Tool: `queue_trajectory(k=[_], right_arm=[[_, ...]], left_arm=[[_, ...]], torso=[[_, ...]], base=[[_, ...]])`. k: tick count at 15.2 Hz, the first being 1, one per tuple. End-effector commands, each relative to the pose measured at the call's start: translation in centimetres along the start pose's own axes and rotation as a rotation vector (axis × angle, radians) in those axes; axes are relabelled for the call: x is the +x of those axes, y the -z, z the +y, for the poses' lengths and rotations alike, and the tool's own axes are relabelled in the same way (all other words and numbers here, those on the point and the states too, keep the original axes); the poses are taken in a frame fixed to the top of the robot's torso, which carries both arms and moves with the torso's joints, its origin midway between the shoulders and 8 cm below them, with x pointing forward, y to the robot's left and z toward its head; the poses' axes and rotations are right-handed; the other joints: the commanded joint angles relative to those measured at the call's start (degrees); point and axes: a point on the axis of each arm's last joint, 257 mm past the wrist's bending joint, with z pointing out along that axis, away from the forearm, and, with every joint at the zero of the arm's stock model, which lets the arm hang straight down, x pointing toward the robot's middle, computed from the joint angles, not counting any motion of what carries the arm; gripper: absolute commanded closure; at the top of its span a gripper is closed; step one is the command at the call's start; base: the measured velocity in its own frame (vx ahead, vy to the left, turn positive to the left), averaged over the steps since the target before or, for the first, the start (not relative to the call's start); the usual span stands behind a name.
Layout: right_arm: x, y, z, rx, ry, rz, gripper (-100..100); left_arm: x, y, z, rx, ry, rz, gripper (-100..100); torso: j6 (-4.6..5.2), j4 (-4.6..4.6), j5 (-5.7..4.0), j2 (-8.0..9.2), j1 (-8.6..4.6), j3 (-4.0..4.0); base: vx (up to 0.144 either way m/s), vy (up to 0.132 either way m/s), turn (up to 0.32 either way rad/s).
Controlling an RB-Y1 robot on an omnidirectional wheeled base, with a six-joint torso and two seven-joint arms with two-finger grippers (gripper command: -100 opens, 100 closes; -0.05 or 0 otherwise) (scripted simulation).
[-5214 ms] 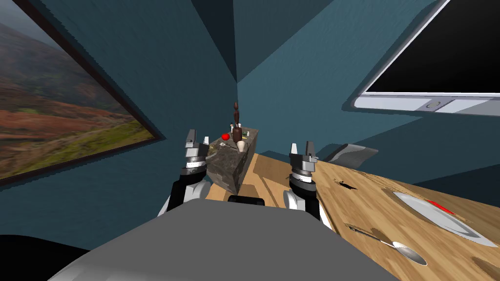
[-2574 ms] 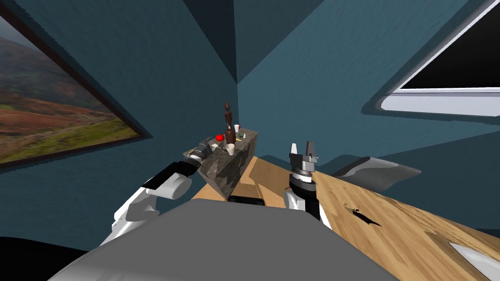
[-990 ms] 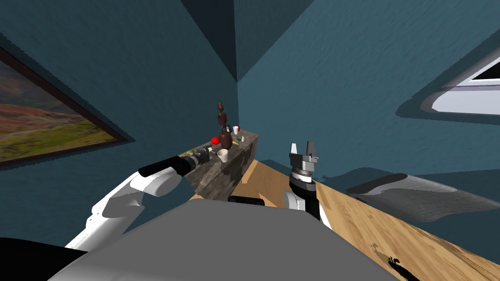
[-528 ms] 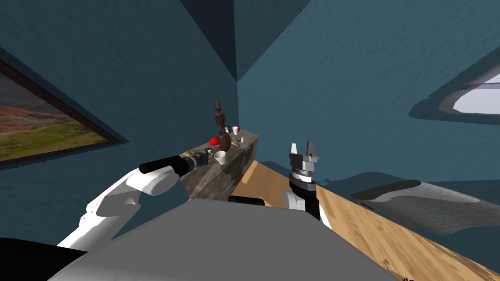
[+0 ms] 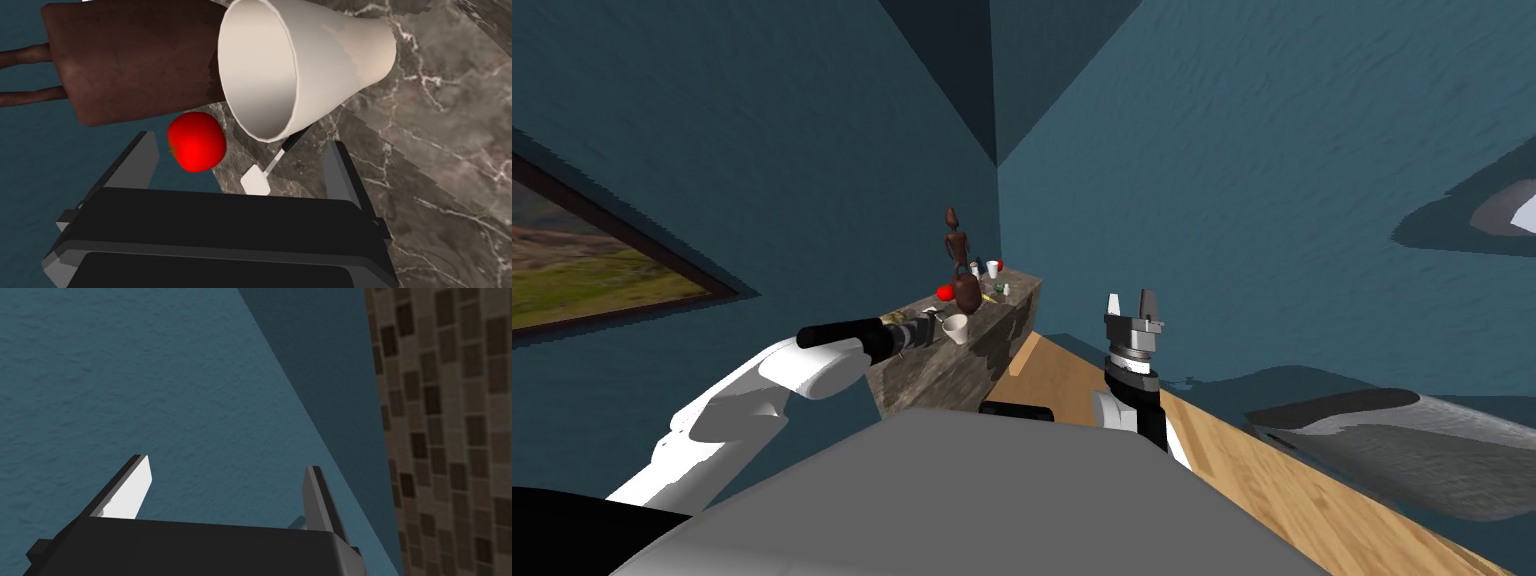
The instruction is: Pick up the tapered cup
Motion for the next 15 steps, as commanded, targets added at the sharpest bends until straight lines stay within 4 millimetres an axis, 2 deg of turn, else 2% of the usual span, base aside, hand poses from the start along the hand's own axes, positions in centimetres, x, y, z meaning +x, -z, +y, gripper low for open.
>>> queue_trajectory(k=[1,8,15], right_arm=[[0.0,0.0,0.0,0.0,0.0,0.0,0],[0.0,0.0,0.0,0.0,0.0,0.0,0],[0.0,0.0,0.0,0.0,0.0,0.0,0]], left_arm=[[-0.3,0.1,0.7,-0.031,0.001,-0.006,-100],[-1.3,1.0,3.4,-0.165,0.016,-0.025,-100],[-2.6,2.7,6.1,-0.321,0.032,-0.052,-100]], torso=[[0.0,0.0,0.0,0.0,0.0,0.0],[-0.01,0.01,0.0,0.07,0.01,0.04],[-0.01,0.01,0.0,0.03,0.01,0.02]], base=[[0.054,-0.025,-0.005],[0.08,-0.044,0.034],[0.083,-0.047,0.035]])
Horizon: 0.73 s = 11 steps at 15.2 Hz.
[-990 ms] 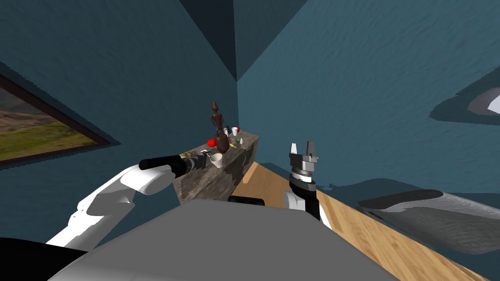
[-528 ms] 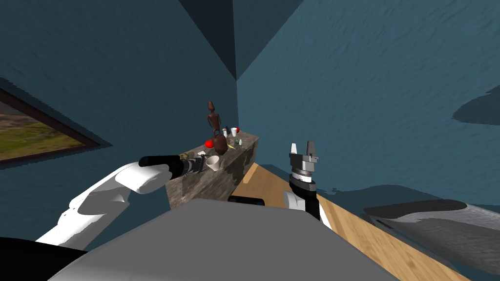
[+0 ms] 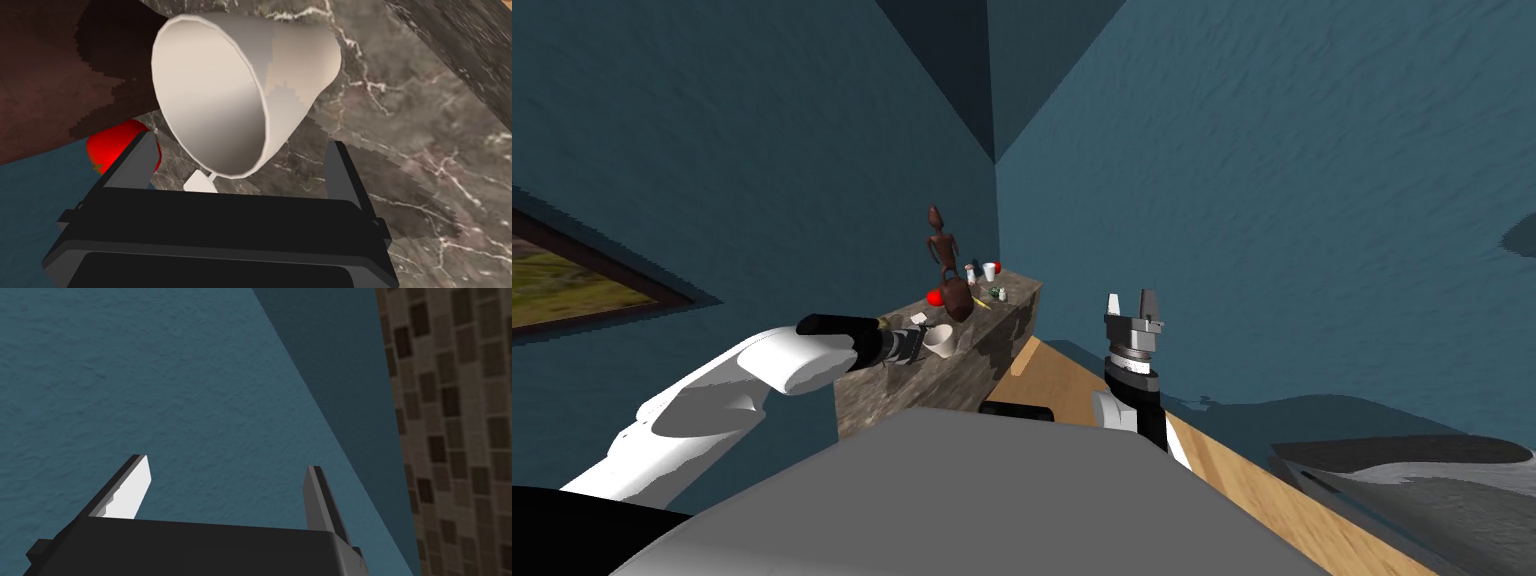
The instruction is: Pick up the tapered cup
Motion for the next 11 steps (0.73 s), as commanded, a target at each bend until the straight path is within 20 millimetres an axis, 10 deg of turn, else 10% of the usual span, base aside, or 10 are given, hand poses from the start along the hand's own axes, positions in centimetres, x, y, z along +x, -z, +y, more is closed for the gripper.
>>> queue_trajectory(k=[1,11], right_arm=[[0.0,0.0,0.0,0.0,0.0,0.0,0],[0.0,0.0,0.0,0.0,0.0,0.0,0]], left_arm=[[-0.4,0.4,0.9,-0.047,0.004,-0.01,-100],[-2.0,1.9,4.6,-0.22,0.017,-0.053,-100]], torso=[[0.0,0.0,0.0,0.0,0.0,0.0],[0.0,0.02,0.01,0.09,0.06,0.05]], base=[[0.09,-0.056,0.044],[0.067,-0.04,0.028]])
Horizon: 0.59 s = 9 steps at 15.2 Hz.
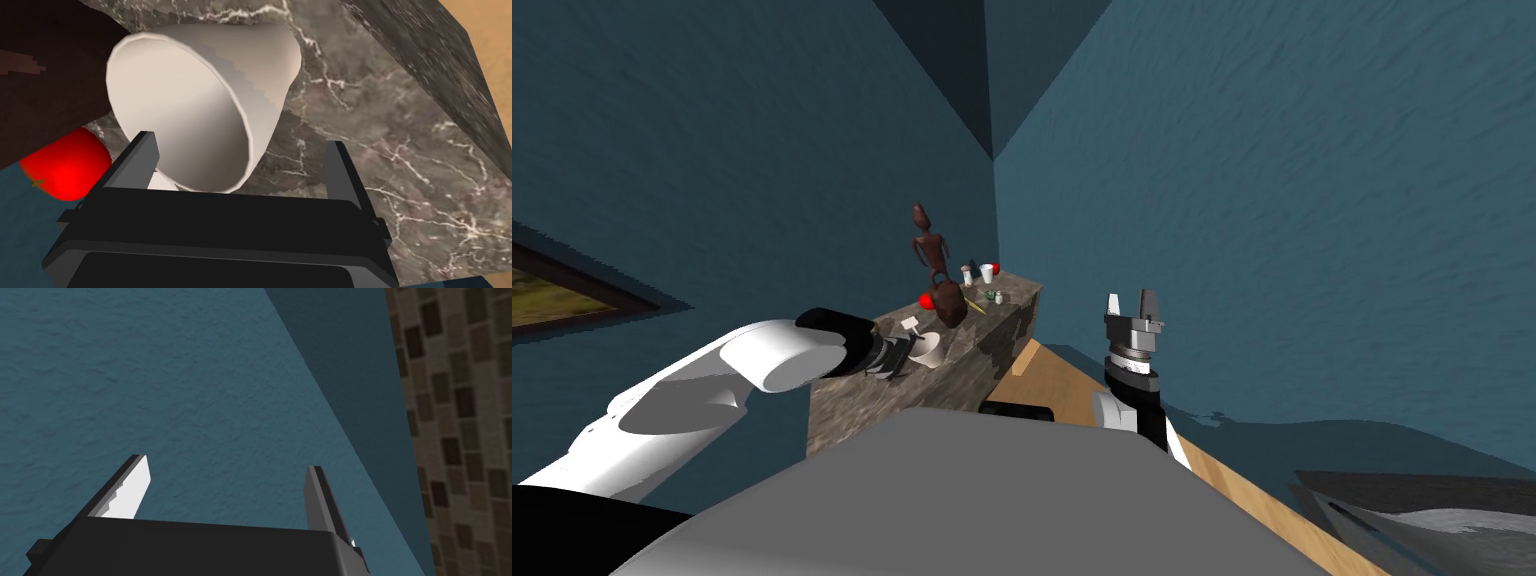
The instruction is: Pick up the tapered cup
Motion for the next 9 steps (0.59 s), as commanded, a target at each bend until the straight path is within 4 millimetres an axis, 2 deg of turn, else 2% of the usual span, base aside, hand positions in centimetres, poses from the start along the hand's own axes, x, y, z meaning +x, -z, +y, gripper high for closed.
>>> queue_trajectory(k=[1,9], right_arm=[[0.0,0.0,0.0,0.0,0.0,0.0,0],[0.0,0.0,0.0,0.0,0.0,0.0,0]], left_arm=[[-0.5,0.3,1.0,-0.05,0.004,-0.013,-100],[-1.9,1.6,4.2,-0.191,0.014,-0.054,-100]], torso=[[0.0,0.0,0.0,0.0,0.0,0.0],[0.0,0.0,-0.01,0.01,-0.02,0.01]], base=[[0.065,-0.043,0.025],[0.065,-0.044,0.029]])
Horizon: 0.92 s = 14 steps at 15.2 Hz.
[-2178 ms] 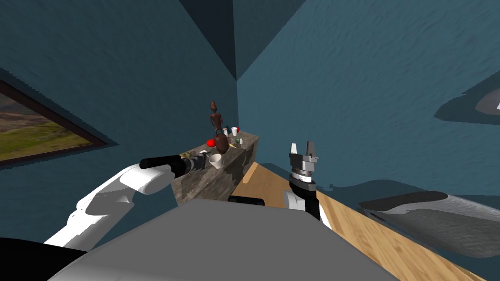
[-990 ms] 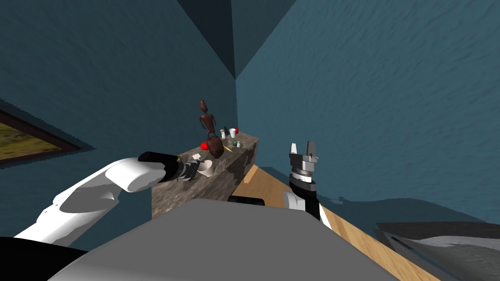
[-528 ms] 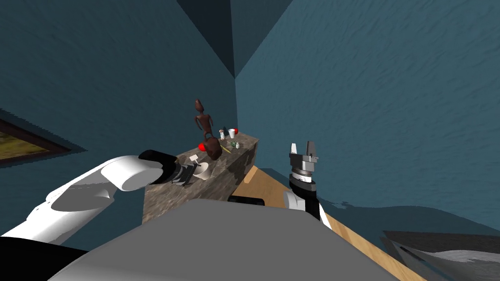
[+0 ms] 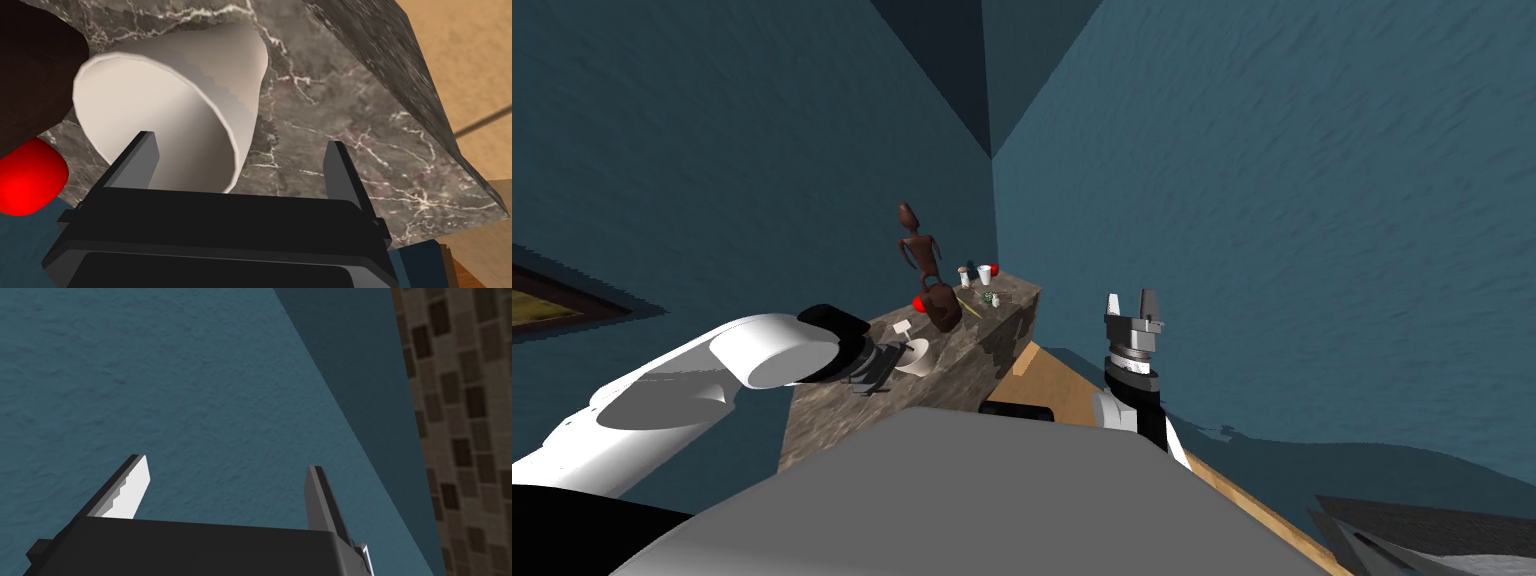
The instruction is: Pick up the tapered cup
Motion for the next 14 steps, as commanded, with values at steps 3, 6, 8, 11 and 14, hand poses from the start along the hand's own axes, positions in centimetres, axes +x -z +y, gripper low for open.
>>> queue_trajectory(k=[3,6,8,11,14], right_arm=[[0.0,0.0,0.0,0.0,0.0,0.0,0],[0.0,0.0,0.0,0.0,0.0,0.0,0],[0.0,0.0,0.0,0.0,0.0,0.0,0],[0.0,0.0,0.0,0.0,0.0,0.0,0],[0.0,0.0,0.0,0.0,0.0,0.0,0]], left_arm=[[-0.3,0.2,0.8,-0.035,0.003,-0.01,-100],[-1.1,-1.3,0.6,-0.035,0.018,-0.013,-100],[-1.5,-2.0,0.5,-0.033,0.024,-0.015,-100],[-1.6,-2.0,0.6,-0.034,0.024,-0.015,100],[-1.6,-2.0,0.6,-0.034,0.024,-0.015,100]], torso=[[0.0,0.0,0.0,-0.02,-0.02,-0.01],[0.01,0.04,0.03,0.22,0.09,0.12],[0.01,0.08,0.03,0.4,0.12,0.23],[0.0,0.1,0.04,0.42,0.16,0.25],[-0.02,0.08,0.06,0.32,0.17,0.19]], base=[[0.055,-0.037,0.023],[-0.023,-0.015,-0.059],[-0.053,-0.006,-0.052],[-0.029,-0.003,-0.018],[0.0,0.0,0.0]])
